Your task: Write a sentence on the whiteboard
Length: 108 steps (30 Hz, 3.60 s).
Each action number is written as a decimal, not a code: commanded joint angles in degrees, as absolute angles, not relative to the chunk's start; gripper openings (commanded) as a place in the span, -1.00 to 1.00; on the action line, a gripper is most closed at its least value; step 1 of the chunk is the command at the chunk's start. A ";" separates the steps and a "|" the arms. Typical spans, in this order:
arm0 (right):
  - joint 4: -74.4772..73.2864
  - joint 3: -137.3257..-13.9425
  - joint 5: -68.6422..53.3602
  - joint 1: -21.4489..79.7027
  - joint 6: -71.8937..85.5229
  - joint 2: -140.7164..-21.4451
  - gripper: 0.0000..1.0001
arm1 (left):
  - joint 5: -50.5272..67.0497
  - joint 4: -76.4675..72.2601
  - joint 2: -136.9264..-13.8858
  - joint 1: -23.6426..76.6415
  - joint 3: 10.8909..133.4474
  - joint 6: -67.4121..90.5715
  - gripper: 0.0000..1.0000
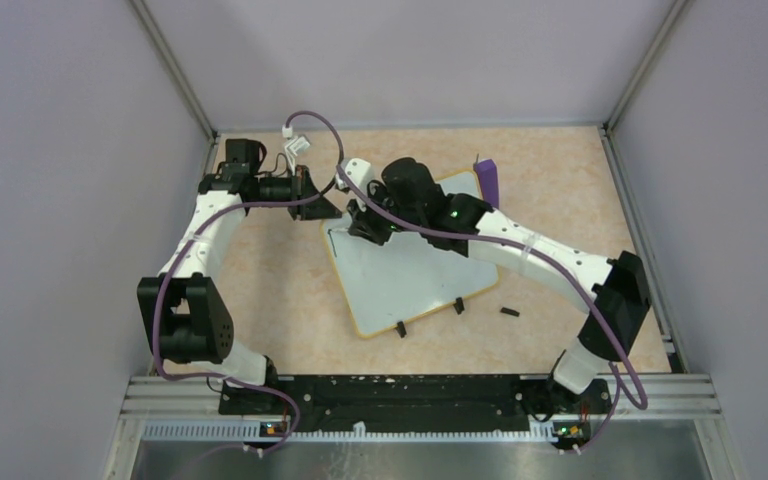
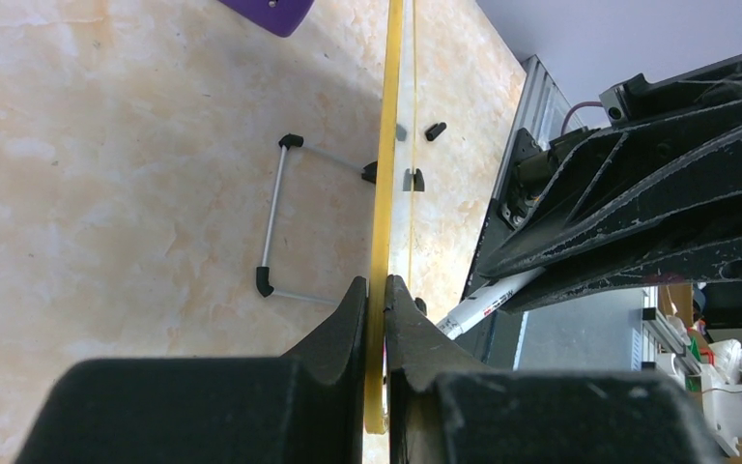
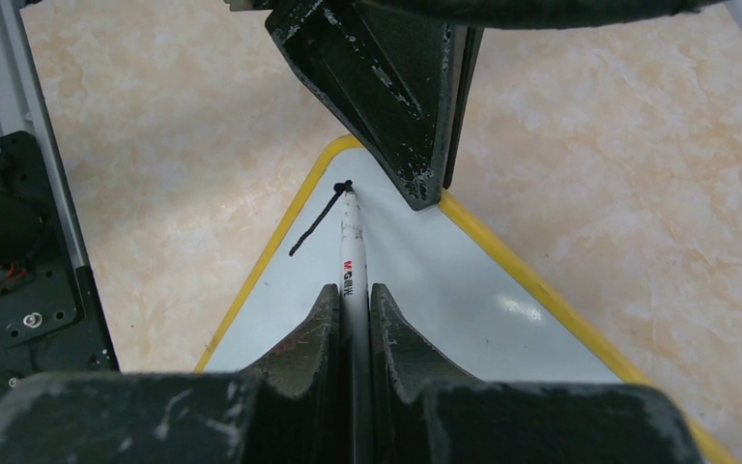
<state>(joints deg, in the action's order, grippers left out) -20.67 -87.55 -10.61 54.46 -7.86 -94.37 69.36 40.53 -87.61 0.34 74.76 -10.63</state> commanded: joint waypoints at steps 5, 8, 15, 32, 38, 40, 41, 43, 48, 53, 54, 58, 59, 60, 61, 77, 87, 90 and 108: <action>-19.10 -85.97 -7.65 52.22 -8.35 -90.77 -1.00 | 69.17 40.34 -86.43 0.41 74.54 -10.35 -1.00; -19.37 -84.91 -7.76 52.27 -8.28 -90.15 -1.00 | 69.06 40.34 -86.45 0.40 74.52 -10.45 -1.00; -20.28 -83.09 -9.15 52.29 -8.43 -89.12 -1.00 | 68.99 40.30 -86.47 0.35 74.50 -10.29 -1.00; -19.90 -85.21 -11.37 55.30 -7.82 -92.58 -1.00 | 69.16 40.39 -86.39 0.36 74.57 -10.35 -1.00; -20.03 -86.45 -11.25 55.81 -7.98 -93.67 -1.00 | 69.24 40.34 -86.47 0.35 74.61 -10.30 -1.00; -19.90 -86.57 -11.09 55.82 -8.08 -93.77 -1.00 | 69.16 40.35 -86.36 0.40 74.50 -10.42 -1.00; -19.97 -86.57 -11.01 55.82 -8.13 -93.78 -1.00 | 69.11 40.34 -86.37 0.40 74.53 -10.50 -1.00; -20.23 -86.46 -10.79 55.81 -8.22 -93.78 -1.00 | 69.01 40.33 -86.39 0.36 74.54 -10.47 -1.00; -20.36 -84.62 -9.76 55.81 -8.82 -92.62 -1.00 | 68.99 40.35 -86.48 0.39 74.62 -10.45 -1.00; -20.54 -81.94 -8.49 55.65 -9.53 -90.85 -1.00 | 68.90 40.40 -86.30 0.36 74.59 -10.37 -1.00; -20.57 -81.47 -8.47 55.44 -9.50 -90.33 -1.00 | 68.90 40.36 -86.31 0.39 74.55 -10.34 -1.00; -20.71 -79.91 -8.36 54.70 -9.32 -88.99 -1.00 | 68.74 40.37 -86.12 0.36 74.51 -10.30 -1.00; -20.67 -79.72 -8.31 54.46 -9.26 -88.58 -1.00 | 68.72 40.30 -86.13 0.36 74.37 -10.24 -1.00; -20.73 -79.23 -8.28 54.26 -9.23 -88.28 -1.00 | 68.73 40.31 -86.13 0.37 74.42 -10.27 -1.00; -20.72 -78.93 -8.26 54.05 -9.25 -87.98 -1.00 | 68.72 40.26 -86.11 0.38 74.40 -10.27 -1.00; -21.84 -80.53 -15.52 53.66 -8.44 -83.86 -1.00 | 68.73 40.10 -85.79 0.36 74.02 -10.32 -1.00; -19.67 -80.62 -15.18 51.80 -7.62 -84.47 -1.00 | 68.89 39.84 -85.65 0.43 73.69 -10.10 -1.00; -19.24 -81.46 -15.38 51.80 -7.39 -85.50 -1.00 | 68.81 39.83 -85.69 0.39 73.69 -10.05 -1.00; -18.60 -83.10 -15.63 52.14 -7.65 -88.87 -1.00 | 68.95 39.73 -85.53 0.38 73.65 -10.23 -1.00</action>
